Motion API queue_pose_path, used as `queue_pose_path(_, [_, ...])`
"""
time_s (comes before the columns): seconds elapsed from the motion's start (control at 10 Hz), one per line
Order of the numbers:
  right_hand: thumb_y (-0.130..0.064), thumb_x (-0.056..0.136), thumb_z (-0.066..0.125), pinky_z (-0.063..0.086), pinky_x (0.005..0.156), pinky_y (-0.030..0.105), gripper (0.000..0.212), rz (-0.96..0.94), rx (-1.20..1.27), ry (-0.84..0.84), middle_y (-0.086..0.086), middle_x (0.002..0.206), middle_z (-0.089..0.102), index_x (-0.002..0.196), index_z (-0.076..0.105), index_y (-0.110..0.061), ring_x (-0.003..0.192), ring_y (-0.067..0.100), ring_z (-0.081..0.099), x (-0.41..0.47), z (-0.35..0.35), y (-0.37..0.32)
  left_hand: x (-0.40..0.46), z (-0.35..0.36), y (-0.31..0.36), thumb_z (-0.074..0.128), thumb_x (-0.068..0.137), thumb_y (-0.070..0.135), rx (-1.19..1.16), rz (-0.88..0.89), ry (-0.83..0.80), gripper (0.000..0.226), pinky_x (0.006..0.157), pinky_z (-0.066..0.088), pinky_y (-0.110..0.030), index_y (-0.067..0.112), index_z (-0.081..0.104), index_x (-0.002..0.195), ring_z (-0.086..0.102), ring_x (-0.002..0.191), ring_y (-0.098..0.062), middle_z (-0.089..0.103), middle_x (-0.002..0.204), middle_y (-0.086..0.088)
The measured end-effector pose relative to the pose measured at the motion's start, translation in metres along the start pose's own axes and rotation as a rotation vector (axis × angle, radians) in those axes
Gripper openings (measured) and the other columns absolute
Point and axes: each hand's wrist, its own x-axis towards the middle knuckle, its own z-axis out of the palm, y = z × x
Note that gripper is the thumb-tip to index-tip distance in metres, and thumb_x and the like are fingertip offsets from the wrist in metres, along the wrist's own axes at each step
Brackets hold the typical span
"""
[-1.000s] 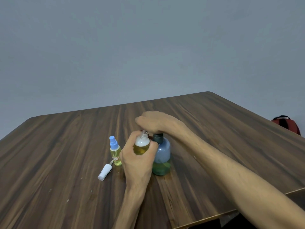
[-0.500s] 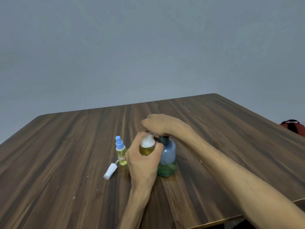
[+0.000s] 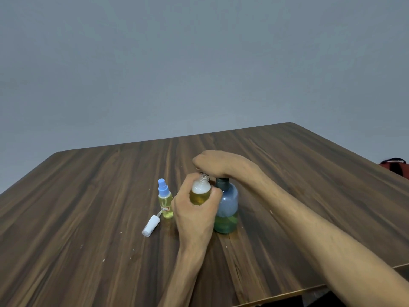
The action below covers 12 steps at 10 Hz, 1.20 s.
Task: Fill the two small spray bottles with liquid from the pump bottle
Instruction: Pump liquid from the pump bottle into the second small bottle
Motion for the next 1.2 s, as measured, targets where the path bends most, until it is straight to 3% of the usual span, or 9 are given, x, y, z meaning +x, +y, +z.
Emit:
queue_pose_path(0.1, [-0.036,0.096,0.029,0.038,0.071,0.042,0.031,-0.029,0.104,-0.014,0.003,0.082,0.049,0.07,0.039,-0.022,0.081,0.025,0.048,-0.006,-0.002,-0.001,-0.001,-0.001,-0.002,0.076,0.082,-0.001,0.007,-0.001,-0.006,0.022,0.063,0.047,-0.018,0.018,0.067,0.085,0.059,0.067,-0.004,0.064,0.071,0.008])
queue_pose_path(0.3, [-0.019,0.111,0.034,0.04,0.082,0.041,0.031,0.007,0.145,0.006,0.009,0.102,0.05,0.082,0.045,-0.019,0.094,0.027,0.048,-0.012,-0.002,-0.002,0.0,-0.001,-0.001,0.076,0.082,-0.002,-0.008,0.005,-0.01,0.021,0.063,0.048,-0.02,0.016,0.066,0.085,0.059,0.067,-0.004,0.065,0.072,0.003])
queue_pose_path(0.4, [-0.019,0.111,0.033,0.04,0.082,0.041,0.016,-0.011,0.239,0.057,0.01,0.108,0.048,0.105,0.046,-0.014,0.095,0.028,0.046,-0.006,-0.003,0.001,0.0,-0.001,-0.003,0.076,0.082,-0.001,-0.017,0.011,-0.015,0.021,0.064,0.049,-0.019,0.018,0.067,0.086,0.06,0.069,-0.004,0.066,0.073,0.006])
queue_pose_path(0.5, [-0.018,0.111,0.034,0.04,0.074,0.038,0.017,0.035,0.241,0.003,0.01,0.106,0.05,0.106,0.049,-0.012,0.095,0.027,0.046,-0.014,-0.003,-0.004,0.0,0.0,-0.003,0.076,0.083,-0.002,-0.017,0.002,-0.017,0.022,0.064,0.049,-0.019,0.017,0.068,0.087,0.06,0.069,-0.004,0.066,0.073,0.006])
queue_pose_path(0.7, [-0.032,0.095,0.041,0.055,0.089,0.042,0.036,0.014,0.596,0.022,0.006,0.093,0.076,0.097,0.071,-0.012,0.086,0.023,0.071,-0.019,-0.005,0.004,-0.001,0.0,-0.004,0.077,0.083,-0.001,-0.02,0.011,-0.008,0.023,0.065,0.05,-0.018,0.019,0.07,0.092,0.063,0.071,-0.005,0.069,0.077,0.006])
queue_pose_path(0.8, [-0.025,0.096,0.044,0.056,0.091,0.041,0.034,-0.006,0.554,0.015,0.009,0.092,0.078,0.104,0.073,-0.009,0.083,0.021,0.07,-0.019,-0.015,0.005,0.001,0.001,-0.002,0.076,0.082,-0.002,-0.022,0.014,-0.004,0.025,0.065,0.049,-0.017,0.022,0.07,0.089,0.061,0.07,-0.004,0.067,0.075,0.007])
queue_pose_path(0.9, [-0.018,0.095,0.043,0.057,0.077,0.034,0.036,-0.012,0.512,-0.094,0.018,0.094,0.079,0.107,0.074,-0.005,0.087,0.03,0.077,-0.018,-0.025,-0.001,0.0,0.0,-0.001,0.075,0.081,-0.003,-0.03,0.013,-0.007,0.025,0.064,0.049,-0.019,0.02,0.069,0.087,0.058,0.068,-0.003,0.066,0.073,0.004])
queue_pose_path(1.1, [-0.027,0.081,0.041,0.061,0.09,0.042,0.043,0.012,0.359,-0.014,0.006,0.091,0.08,0.099,0.078,-0.012,0.085,0.023,0.075,-0.024,-0.026,-0.009,-0.001,-0.001,0.001,0.073,0.081,-0.006,-0.05,0.004,-0.011,0.026,0.065,0.049,-0.024,0.019,0.07,0.087,0.058,0.068,-0.005,0.066,0.072,0.003])
queue_pose_path(1.2, [-0.026,0.085,0.039,0.055,0.081,0.039,0.046,0.054,0.344,-0.058,0.012,0.103,0.077,0.103,0.077,-0.009,0.083,0.025,0.068,-0.026,-0.012,-0.008,-0.001,0.0,-0.001,0.073,0.082,-0.005,-0.046,0.011,-0.01,0.027,0.065,0.052,-0.031,0.02,0.07,0.088,0.062,0.069,-0.013,0.067,0.073,0.001])
